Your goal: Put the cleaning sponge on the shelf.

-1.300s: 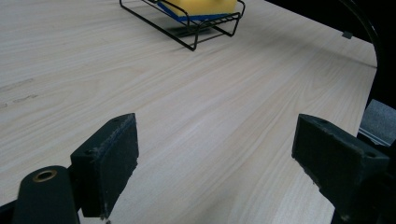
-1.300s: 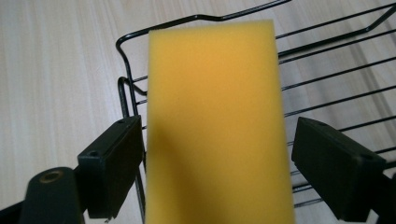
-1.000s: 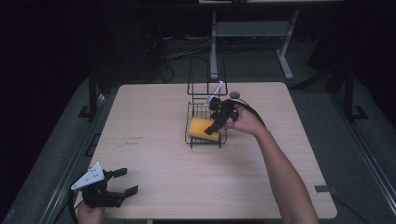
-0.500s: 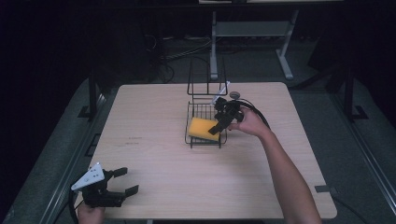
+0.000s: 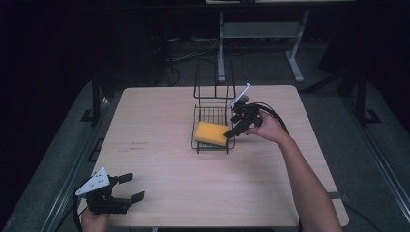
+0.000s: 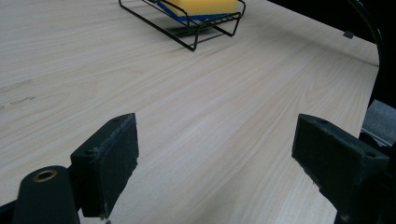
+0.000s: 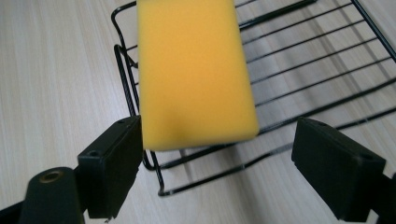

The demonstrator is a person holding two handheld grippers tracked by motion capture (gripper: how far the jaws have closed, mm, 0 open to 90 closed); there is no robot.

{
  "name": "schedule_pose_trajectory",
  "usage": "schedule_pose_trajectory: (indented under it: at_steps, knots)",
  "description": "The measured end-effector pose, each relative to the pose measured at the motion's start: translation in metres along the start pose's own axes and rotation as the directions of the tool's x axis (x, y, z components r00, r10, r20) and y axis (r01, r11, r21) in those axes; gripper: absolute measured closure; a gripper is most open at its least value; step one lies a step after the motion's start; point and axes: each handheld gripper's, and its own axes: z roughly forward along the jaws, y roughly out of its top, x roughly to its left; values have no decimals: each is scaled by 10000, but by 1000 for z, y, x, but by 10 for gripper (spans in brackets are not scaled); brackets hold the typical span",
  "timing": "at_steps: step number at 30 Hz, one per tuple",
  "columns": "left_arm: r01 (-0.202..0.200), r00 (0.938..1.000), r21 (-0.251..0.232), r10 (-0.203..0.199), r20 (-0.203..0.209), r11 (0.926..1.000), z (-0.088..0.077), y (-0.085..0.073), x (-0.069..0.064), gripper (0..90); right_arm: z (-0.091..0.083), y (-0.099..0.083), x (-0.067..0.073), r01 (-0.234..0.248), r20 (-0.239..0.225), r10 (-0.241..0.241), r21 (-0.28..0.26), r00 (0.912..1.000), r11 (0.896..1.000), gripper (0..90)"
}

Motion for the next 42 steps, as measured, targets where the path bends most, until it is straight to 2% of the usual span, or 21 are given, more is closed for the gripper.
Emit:
schedule_pose_trajectory:
  at_steps: [10,19,29,42]
  knots:
    - [-56,10000,21,56,-50,10000,1,1,-1,141,-13,-19,5,45,167,-47,79,9998,10000,161]
    - [-99,10000,38,99,-13,9999,2,1,-2,141,-9,-37,13,-10,212,3,336,9998,9994,162]
    - [-98,9999,27,98,-27,9999,1,1,-1,140,-10,-51,19,-49,167,44,320,9999,9995,161]
    - [-128,9999,124,128,-10,9998,3,1,-2,141,-24,-78,23,-426,413,415,265,9983,9987,162]
